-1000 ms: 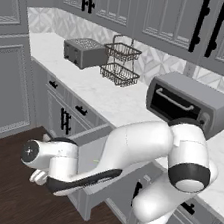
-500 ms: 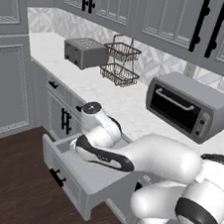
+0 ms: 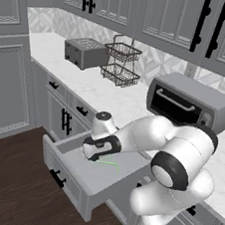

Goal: Take a straw from the drawer in front and place it inside the glass cup on the dining counter.

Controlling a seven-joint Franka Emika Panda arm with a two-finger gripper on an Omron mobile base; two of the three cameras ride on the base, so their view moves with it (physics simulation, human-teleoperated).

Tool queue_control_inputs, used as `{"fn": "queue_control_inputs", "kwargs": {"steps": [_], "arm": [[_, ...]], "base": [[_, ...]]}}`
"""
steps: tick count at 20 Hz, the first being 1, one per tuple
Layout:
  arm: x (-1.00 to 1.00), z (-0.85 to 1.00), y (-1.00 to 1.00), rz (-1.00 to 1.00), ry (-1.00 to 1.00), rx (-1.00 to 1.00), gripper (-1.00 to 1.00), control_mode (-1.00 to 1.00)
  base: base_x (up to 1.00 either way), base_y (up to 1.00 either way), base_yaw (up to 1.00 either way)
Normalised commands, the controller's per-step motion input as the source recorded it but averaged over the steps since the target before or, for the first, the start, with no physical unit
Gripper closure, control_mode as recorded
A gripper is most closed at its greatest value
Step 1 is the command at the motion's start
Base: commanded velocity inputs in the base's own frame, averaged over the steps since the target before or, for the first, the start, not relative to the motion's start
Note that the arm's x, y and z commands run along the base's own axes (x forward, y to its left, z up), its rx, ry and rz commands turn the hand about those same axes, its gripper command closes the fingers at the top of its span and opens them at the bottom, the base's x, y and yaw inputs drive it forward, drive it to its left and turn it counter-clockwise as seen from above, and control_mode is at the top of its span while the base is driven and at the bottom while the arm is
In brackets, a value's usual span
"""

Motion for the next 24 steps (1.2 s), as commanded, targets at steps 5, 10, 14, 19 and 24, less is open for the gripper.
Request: {"fn": "queue_control_inputs", "kwargs": {"steps": [5, 10, 14, 19, 24], "arm": [[0.05, -0.50, 0.24, 0.00, 0.02, 0.00, -1.00, -1.00], [-0.05, -0.47, 0.41, 0.00, 0.00, 0.00, -1.00, -1.00], [-0.04, -0.41, 0.36, 0.00, 0.00, 0.00, -1.00, -1.00], [-0.18, -0.26, 0.58, 0.00, 0.00, 0.02, -1.00, -1.00], [-0.25, -0.21, 0.85, 0.00, 0.00, 0.03, -1.00, -1.00]], "base": [[0.00, 0.00, 0.00], [0.00, 0.00, 0.00], [0.00, 0.00, 0.00], [0.00, 0.00, 0.00], [0.00, 0.00, 0.00]]}}
